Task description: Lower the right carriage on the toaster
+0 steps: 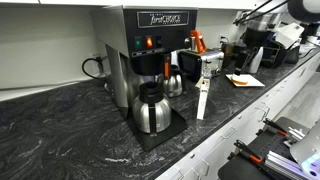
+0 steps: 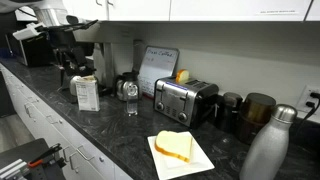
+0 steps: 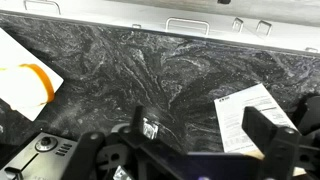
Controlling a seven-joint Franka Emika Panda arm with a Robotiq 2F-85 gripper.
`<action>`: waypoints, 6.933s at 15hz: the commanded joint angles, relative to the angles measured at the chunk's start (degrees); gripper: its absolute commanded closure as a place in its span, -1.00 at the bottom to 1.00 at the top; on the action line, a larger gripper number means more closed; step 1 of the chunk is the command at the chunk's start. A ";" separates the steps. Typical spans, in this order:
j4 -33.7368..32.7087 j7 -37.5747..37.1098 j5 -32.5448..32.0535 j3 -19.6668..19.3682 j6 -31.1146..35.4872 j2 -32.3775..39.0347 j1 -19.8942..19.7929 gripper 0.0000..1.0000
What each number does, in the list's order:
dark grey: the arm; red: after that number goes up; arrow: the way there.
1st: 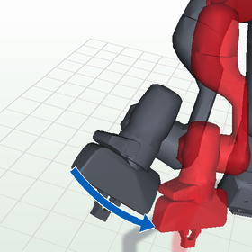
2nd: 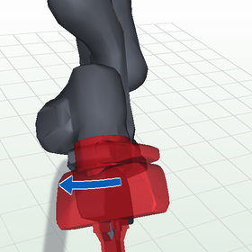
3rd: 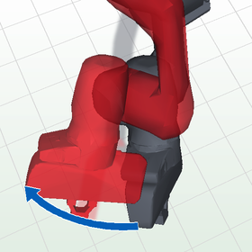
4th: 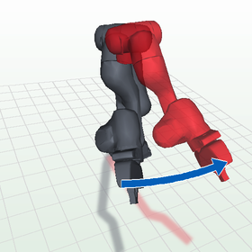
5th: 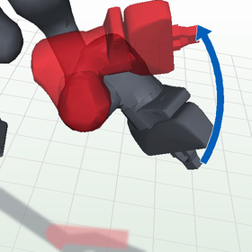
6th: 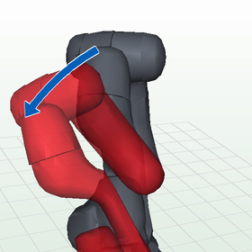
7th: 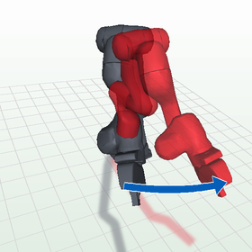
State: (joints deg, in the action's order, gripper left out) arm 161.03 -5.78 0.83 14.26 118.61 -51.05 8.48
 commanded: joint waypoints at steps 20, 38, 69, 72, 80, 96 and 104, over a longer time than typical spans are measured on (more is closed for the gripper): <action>-0.97 -2.39 -18.54 -10.42 2.86 1.70 -18.57 -1.00; -5.29 4.19 -18.99 -21.18 18.19 12.51 -22.07 -1.00; -21.03 10.34 -4.12 -26.02 42.01 40.78 -18.10 -1.00; -23.66 16.83 2.46 -27.33 41.52 44.05 -16.07 -0.98; -28.14 32.76 14.88 -28.36 36.25 47.37 -15.11 0.09; -32.51 50.83 28.01 -27.75 37.55 52.58 -15.51 1.00; -35.12 56.43 33.48 -27.54 37.79 56.39 -15.92 1.00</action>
State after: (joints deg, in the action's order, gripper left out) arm 127.61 47.73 32.15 -13.37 156.58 3.47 -6.99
